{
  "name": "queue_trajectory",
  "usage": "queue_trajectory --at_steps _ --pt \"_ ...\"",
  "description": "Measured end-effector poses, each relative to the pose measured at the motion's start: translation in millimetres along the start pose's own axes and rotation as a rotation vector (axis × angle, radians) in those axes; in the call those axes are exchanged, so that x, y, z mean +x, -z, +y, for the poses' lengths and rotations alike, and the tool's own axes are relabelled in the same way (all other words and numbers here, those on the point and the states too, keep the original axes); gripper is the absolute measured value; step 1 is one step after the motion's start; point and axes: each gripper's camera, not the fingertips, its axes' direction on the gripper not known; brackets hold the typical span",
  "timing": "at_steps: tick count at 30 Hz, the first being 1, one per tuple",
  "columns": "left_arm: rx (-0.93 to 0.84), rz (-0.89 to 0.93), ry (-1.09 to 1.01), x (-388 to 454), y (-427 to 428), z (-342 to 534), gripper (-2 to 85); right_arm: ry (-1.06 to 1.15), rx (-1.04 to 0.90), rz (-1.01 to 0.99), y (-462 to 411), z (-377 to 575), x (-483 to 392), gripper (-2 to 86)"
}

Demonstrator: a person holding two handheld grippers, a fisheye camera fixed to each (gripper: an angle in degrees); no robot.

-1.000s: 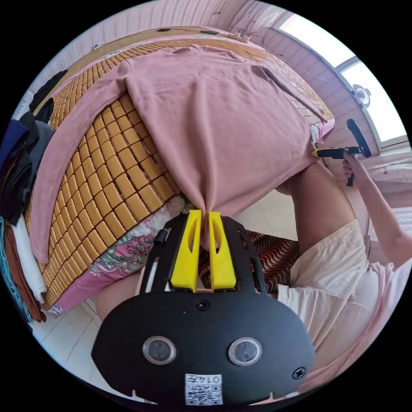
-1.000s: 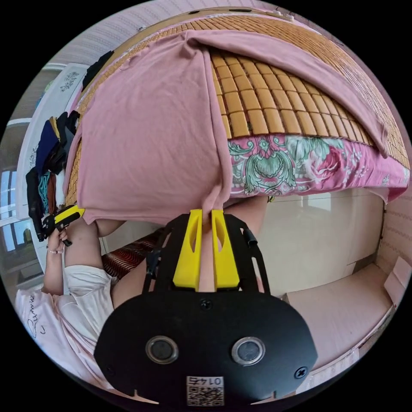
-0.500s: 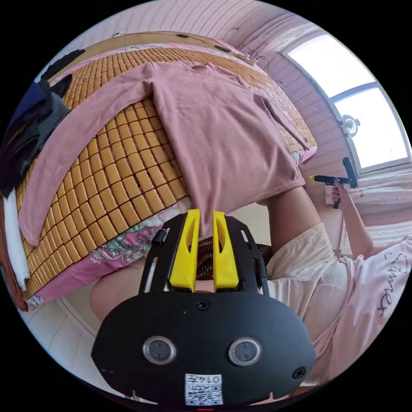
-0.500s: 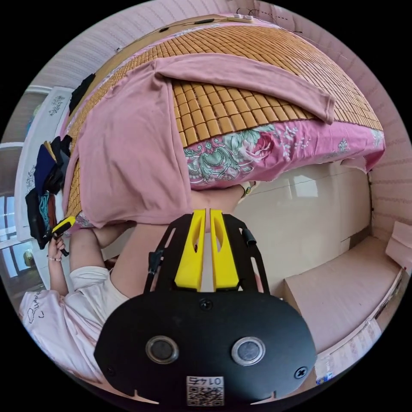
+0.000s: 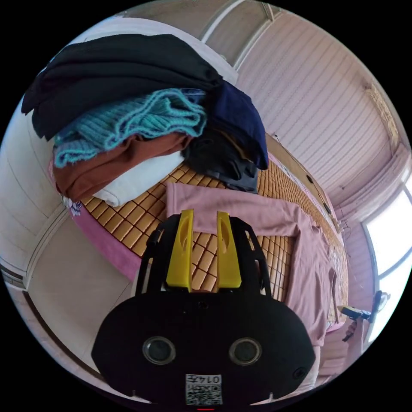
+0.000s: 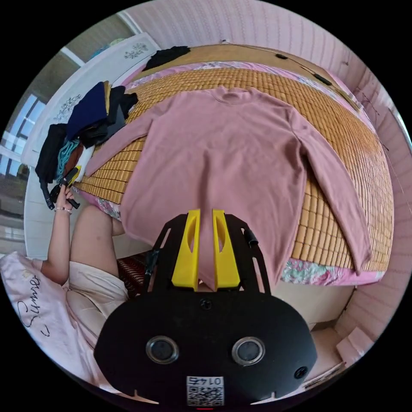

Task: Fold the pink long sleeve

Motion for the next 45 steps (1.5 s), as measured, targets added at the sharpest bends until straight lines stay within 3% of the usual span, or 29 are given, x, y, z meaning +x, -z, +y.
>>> queue_trajectory --at_steps 5,14,19,22,27,30,34,39,45 --pt "0.05 -0.012 0.051 -38.5 4.4 7.2 9.1 0.352 -0.024 -0.025 -20.9 -115.2 -158.4 6.1" --pt "-0.053 -0.041 0.029 -66.7 -8.3 -8.1 10.6 0.898 -0.107 0.086 -82.0 -240.4 -436.8 8.6" --pt "-0.136 -0.022 0.022 -65.7 -19.6 -11.4 9.0 0.981 -0.219 0.125 -123.6 -269.5 -533.0 10.7" --pt "-0.193 -0.04 0.01 -59.8 -27.5 -12.1 7.8 0.963 -0.179 0.196 -136.6 -278.2 -565.6 12.6" --pt "-0.2 -0.046 -0.01 -49.9 -27.3 -7.0 7.2 0.917 -0.234 0.328 -166.0 -285.5 -573.6 12.2" --pt "-0.192 -0.033 0.0 -44.9 -25.4 -1.0 6.5 0.828 -0.268 0.2 -161.3 -292.1 -565.3 8.4" --pt "-0.177 -0.076 -0.054 -20.2 -23.9 8.6 6.2 0.871 -0.235 0.204 -150.5 -279.6 -551.5 3.1" --pt "-0.076 -0.068 -0.173 22.0 1.4 21.9 5.6 0.863 -0.088 0.102 -101.1 -255.2 -500.8 1.7" --pt "0.166 0.089 -0.486 129.4 57.0 47.6 5.5 0.675 0.211 -0.131 31.8 -213.4 -354.2 1.3"
